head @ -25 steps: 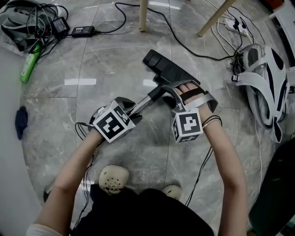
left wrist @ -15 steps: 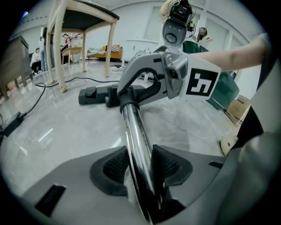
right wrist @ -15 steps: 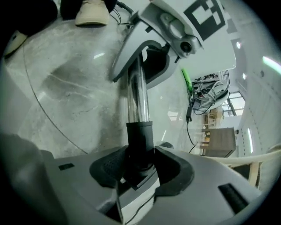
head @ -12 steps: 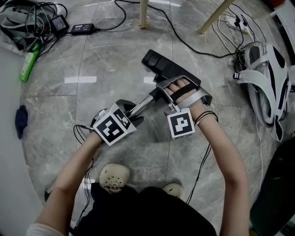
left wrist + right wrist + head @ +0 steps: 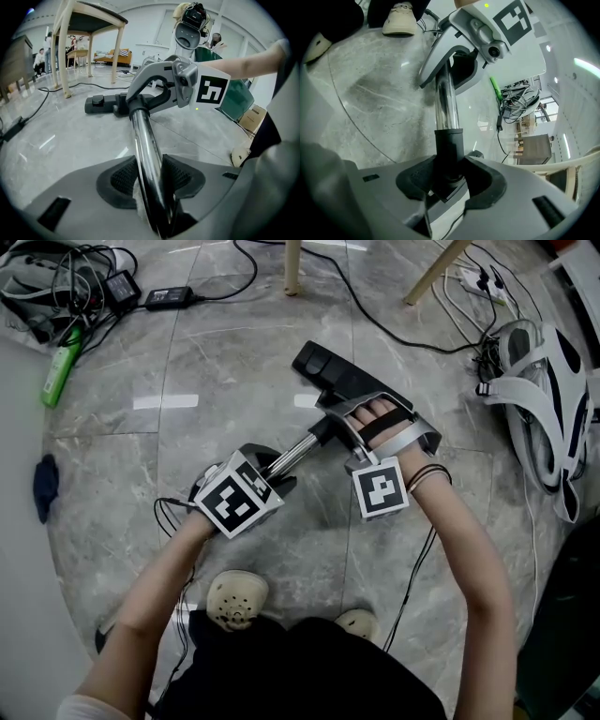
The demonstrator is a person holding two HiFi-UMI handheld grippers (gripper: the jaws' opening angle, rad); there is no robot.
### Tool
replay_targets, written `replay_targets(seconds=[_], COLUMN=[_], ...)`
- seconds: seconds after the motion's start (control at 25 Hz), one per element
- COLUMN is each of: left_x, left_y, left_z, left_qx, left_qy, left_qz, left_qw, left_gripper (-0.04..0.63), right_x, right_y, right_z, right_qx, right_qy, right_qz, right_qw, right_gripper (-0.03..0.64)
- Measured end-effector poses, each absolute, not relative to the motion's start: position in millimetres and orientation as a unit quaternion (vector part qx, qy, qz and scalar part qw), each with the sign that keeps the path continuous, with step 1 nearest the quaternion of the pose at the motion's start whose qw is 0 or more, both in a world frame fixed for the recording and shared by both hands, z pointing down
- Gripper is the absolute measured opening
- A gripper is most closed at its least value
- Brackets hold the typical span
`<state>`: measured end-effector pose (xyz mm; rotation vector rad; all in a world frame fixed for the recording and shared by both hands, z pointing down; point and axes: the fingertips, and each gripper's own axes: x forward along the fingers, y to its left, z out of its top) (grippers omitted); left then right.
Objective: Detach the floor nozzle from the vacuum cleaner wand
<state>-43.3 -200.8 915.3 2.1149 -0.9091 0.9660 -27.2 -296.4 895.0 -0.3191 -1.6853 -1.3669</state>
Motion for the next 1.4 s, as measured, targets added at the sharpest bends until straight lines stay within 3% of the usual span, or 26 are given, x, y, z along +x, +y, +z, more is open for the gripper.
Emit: replay_targets(seconds=[1.16, 1.4], left_x=[-47, -29], left_y=[-198, -193], left_z=[902, 891], left_qx=[0.801, 0.825], left_qy=[-0.329, -0.297], left_qz=[0.390, 0.359], left_qw=[0.315, 0.320], left_gripper=[0.176, 0.179], right_x=[-19, -41], right_y=[-323, -299], right_z=[885, 895], right_qx=[-0.107, -0.136], right_qy=[-0.681, -0.658], right_qz=[-0.548, -0.595], right_qw=[0.473, 0.441], right_gripper=[0.178, 0.187])
